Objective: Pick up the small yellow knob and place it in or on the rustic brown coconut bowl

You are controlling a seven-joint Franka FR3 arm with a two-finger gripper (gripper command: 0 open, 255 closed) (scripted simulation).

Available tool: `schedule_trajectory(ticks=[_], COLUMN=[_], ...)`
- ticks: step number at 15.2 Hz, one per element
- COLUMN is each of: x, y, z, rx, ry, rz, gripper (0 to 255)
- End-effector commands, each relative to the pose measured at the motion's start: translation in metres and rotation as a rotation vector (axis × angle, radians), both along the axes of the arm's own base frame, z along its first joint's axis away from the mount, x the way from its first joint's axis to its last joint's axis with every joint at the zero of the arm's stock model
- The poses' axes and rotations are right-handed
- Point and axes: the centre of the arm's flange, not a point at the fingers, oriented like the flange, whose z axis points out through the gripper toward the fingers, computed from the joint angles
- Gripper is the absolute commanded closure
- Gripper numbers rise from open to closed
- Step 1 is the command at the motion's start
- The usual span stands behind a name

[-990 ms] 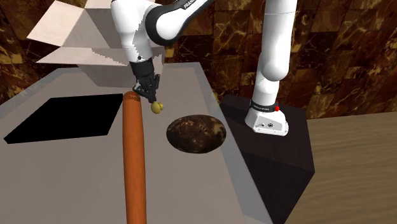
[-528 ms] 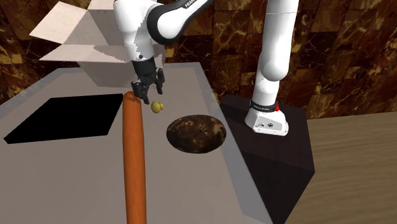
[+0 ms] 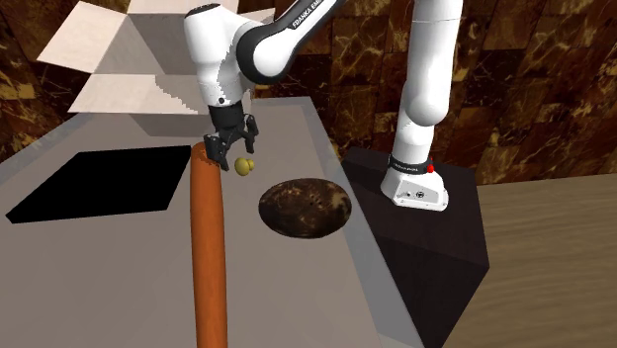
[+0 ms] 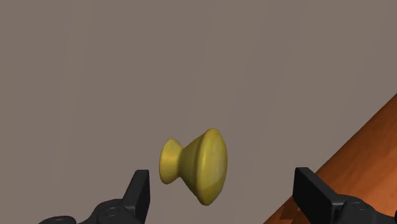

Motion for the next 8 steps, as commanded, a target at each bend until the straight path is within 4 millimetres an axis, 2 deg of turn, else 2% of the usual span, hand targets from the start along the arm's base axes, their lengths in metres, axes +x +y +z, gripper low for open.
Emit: schedule_trajectory(ticks=[1,8], x=[0.0033,0.0033], y=[-0.0148,-0.0148], z=[-0.0284,-0.0284], rx=[-0.020,-0.020], ry=[0.046,0.046], rz=[-0.028,-0.028], gripper=[0,0])
